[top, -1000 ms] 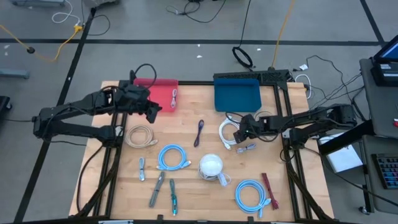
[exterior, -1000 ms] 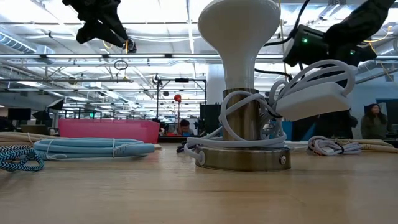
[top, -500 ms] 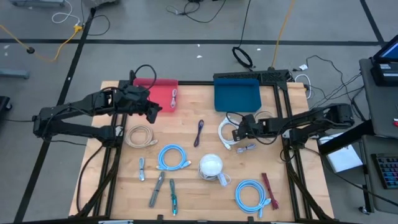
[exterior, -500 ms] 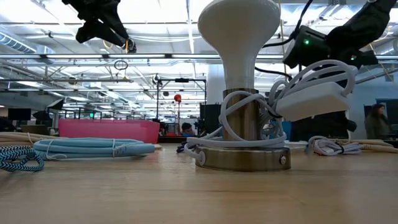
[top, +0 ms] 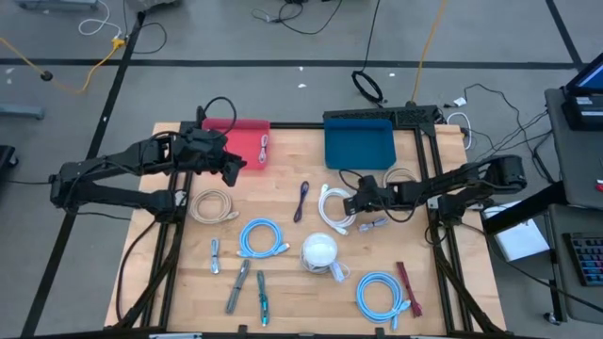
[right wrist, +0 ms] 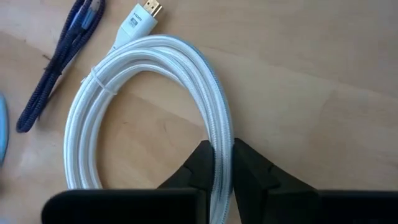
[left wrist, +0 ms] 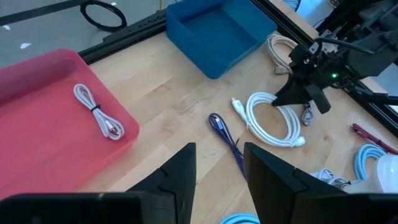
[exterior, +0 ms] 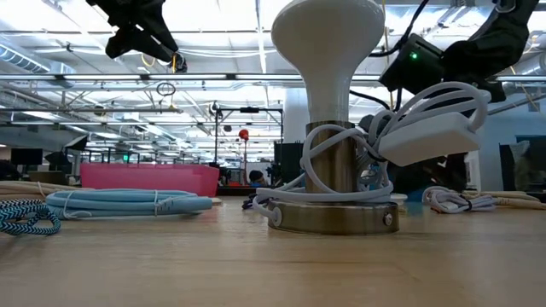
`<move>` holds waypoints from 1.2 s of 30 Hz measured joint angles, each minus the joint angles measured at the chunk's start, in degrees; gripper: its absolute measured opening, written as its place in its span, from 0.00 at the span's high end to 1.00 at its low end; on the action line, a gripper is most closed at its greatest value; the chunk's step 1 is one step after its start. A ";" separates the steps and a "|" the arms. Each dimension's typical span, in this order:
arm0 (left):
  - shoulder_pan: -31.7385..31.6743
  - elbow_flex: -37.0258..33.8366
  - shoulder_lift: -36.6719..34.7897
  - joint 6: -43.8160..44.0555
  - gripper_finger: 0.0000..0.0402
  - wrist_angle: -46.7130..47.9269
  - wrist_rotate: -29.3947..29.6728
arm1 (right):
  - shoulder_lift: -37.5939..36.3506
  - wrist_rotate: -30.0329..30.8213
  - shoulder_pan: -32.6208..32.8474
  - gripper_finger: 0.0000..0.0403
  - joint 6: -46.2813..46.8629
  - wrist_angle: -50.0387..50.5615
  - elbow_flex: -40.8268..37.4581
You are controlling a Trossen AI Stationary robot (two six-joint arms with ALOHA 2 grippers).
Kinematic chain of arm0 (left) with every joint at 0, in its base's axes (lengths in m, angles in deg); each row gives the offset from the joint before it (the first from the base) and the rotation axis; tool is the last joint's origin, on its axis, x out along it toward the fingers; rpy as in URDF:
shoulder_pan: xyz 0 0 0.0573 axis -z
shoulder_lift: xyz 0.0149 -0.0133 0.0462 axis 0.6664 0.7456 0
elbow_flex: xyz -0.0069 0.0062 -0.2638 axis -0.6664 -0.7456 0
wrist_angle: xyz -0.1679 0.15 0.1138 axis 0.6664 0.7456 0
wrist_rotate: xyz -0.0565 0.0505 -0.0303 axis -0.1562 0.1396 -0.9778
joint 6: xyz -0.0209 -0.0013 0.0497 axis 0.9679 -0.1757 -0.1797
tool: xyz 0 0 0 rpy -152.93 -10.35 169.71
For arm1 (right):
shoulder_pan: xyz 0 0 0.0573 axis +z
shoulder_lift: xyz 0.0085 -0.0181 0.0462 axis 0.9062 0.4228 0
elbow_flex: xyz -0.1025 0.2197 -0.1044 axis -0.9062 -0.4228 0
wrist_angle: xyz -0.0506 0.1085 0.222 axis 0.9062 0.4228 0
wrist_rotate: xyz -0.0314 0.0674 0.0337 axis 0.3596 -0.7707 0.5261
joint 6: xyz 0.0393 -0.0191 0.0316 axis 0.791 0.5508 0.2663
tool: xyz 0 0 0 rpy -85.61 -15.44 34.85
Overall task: Pick & Place USB Port
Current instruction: Put the white USB cable into the blue bin
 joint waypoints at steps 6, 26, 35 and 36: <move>-0.02 0.00 0.00 -0.24 0.66 0.04 0.02 | -3.22 -0.17 0.04 0.93 -4.36 -0.54 4.37; 1.51 0.00 -0.02 0.36 0.66 0.38 -0.36 | -5.37 35.52 -10.99 0.93 -22.37 47.10 39.64; 3.54 0.00 -0.02 1.21 0.66 0.35 1.55 | -5.34 24.42 -26.00 0.93 -26.21 40.60 31.29; 3.87 0.00 -0.02 1.37 0.66 0.35 1.69 | -5.34 23.80 -26.60 0.93 -26.04 39.79 29.96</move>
